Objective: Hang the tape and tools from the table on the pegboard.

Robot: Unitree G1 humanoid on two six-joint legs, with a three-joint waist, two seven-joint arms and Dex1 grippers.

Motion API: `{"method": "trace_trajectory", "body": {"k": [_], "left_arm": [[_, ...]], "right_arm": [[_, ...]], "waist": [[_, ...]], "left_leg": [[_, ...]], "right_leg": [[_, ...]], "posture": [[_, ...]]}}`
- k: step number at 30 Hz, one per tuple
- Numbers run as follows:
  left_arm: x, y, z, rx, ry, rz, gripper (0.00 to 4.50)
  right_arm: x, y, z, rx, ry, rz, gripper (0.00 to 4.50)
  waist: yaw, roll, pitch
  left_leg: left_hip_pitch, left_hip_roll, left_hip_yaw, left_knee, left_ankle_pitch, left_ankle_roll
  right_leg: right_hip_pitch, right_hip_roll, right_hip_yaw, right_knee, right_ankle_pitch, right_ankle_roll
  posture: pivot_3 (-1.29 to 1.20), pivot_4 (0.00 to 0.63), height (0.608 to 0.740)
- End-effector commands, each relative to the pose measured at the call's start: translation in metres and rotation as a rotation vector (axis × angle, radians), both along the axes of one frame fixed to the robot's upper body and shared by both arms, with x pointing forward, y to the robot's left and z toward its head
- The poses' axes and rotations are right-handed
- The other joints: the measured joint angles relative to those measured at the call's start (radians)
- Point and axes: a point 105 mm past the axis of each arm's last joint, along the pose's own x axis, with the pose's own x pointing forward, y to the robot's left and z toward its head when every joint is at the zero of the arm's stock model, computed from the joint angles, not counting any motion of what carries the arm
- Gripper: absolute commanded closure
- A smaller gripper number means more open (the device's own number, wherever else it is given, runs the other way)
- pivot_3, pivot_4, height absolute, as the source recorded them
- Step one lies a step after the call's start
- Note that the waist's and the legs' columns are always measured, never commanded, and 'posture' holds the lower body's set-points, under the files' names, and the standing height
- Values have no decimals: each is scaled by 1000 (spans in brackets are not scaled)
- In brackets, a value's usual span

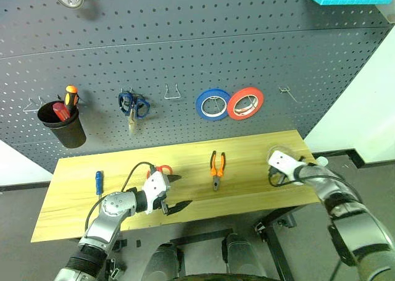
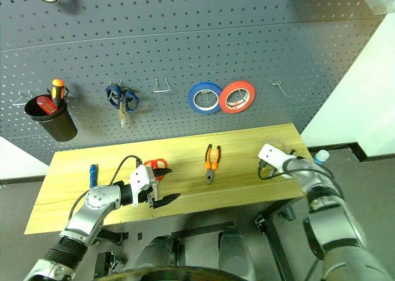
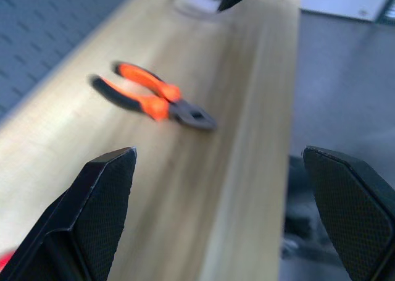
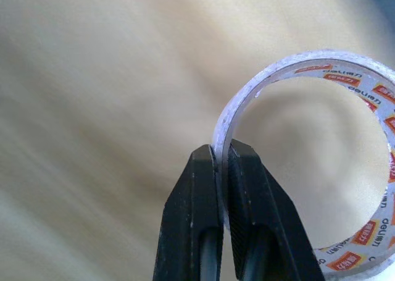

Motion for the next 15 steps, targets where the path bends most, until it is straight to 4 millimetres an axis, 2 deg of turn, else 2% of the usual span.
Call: {"method": "trace_trajectory", "body": {"k": [1,4,8,12,15], "left_arm": [[7,2,17,-35,-92,34,0],[10,0,18,-40,-109,43,0],[15,-4,21,-48,-116,25,0],[21,-8,27,-61,-132,10,0],[21,-10,29,-69,-138,1,0]], "right_arm": [[5,4,45,-257,-330,207,4479],[0,7,72,-402,-519,312,4479],[11,13,112,-482,-691,345,4479],[30,20,138,-512,-755,363,4479],[44,26,154,-519,-774,370,4479]], "waist": [[0,0,0],[-7,0,0],[-13,0,0],[-14,-1,0],[-12,-2,0]], "left_leg": [[0,0,0,0,0,0],[1,0,1,0,0,0],[0,0,7,1,0,0],[2,0,10,3,0,1],[10,-1,12,3,0,1]], "right_leg": [[0,0,0,0,-1,0],[0,0,1,1,-3,3],[3,0,7,1,-2,2],[4,4,16,1,-1,3],[6,4,19,0,-1,3]], "posture": [[-51,78,740],[-74,77,740],[-87,75,740],[-78,70,740],[-67,68,740]]}}
